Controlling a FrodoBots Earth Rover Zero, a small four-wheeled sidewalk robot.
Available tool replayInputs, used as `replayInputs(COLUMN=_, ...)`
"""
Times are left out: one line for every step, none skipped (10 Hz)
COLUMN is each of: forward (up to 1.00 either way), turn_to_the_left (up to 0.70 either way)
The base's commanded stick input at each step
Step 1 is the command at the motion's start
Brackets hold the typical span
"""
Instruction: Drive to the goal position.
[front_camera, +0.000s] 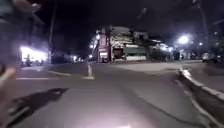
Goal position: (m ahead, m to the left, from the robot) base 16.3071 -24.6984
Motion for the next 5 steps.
replayInputs(forward=1.00, turn_to_the_left=-0.40)
replayInputs(forward=1.00, turn_to_the_left=-0.36)
replayInputs(forward=1.00, turn_to_the_left=-0.25)
replayInputs(forward=1.00, turn_to_the_left=0.00)
replayInputs(forward=1.00, turn_to_the_left=0.00)
